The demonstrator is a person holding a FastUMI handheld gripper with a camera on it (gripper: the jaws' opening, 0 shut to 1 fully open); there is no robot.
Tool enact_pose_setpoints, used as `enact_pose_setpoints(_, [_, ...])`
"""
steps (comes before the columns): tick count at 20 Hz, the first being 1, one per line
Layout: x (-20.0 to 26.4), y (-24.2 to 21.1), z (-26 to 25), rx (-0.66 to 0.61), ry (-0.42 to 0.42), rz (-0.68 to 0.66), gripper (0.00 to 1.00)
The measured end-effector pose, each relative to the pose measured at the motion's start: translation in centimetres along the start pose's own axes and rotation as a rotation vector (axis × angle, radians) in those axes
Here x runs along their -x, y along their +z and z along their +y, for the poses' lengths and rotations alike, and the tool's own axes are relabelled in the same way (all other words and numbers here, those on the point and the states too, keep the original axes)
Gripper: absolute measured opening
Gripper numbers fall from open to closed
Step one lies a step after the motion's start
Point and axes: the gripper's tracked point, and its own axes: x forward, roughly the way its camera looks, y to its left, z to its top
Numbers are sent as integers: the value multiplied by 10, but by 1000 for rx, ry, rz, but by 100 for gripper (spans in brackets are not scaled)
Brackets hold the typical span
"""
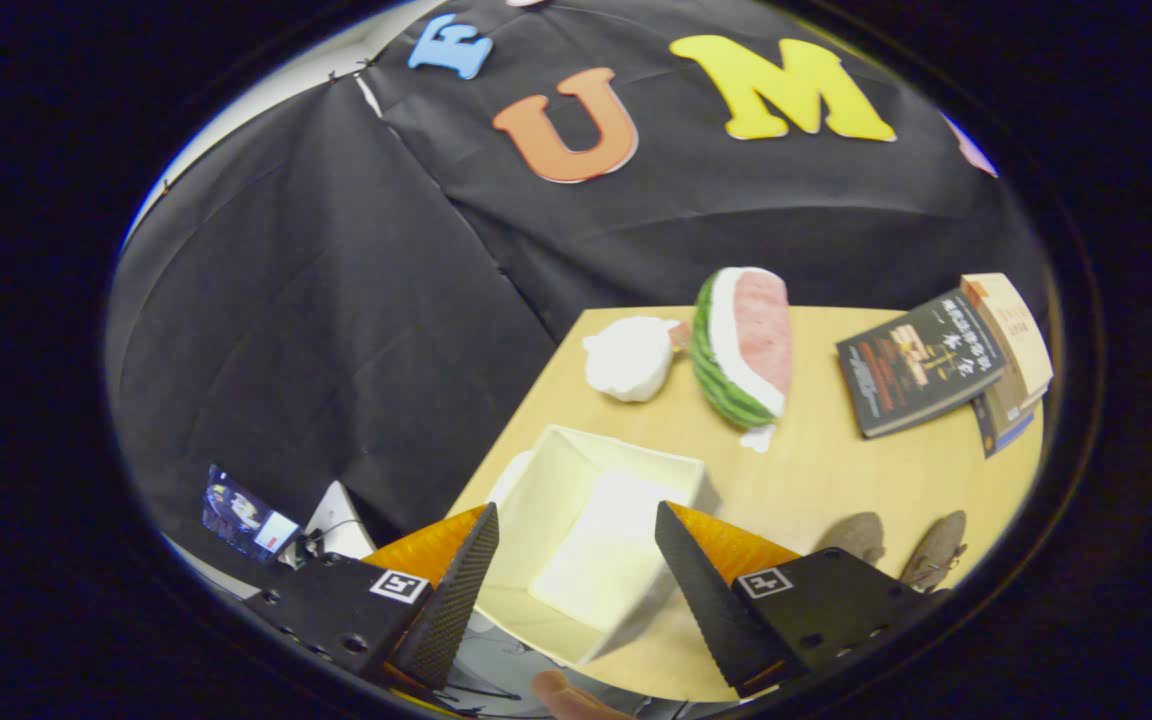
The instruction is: Open the storage box then place both shoes into the box .Put the left shoe in first, then the right shoe, with the right side of both shoes facing outward in a uniform manner.
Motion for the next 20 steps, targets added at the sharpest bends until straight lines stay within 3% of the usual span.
enact_pose_setpoints(4, [19,-33,-91,-50,-100,24,96])
enact_pose_setpoints(9, [24,-87,-170,-82,-198,97,96])
enact_pose_setpoints(15, [4,-151,-219,-115,-250,243,95])
enact_pose_setpoints(20, [-5,-177,-258,-87,-391,313,93])
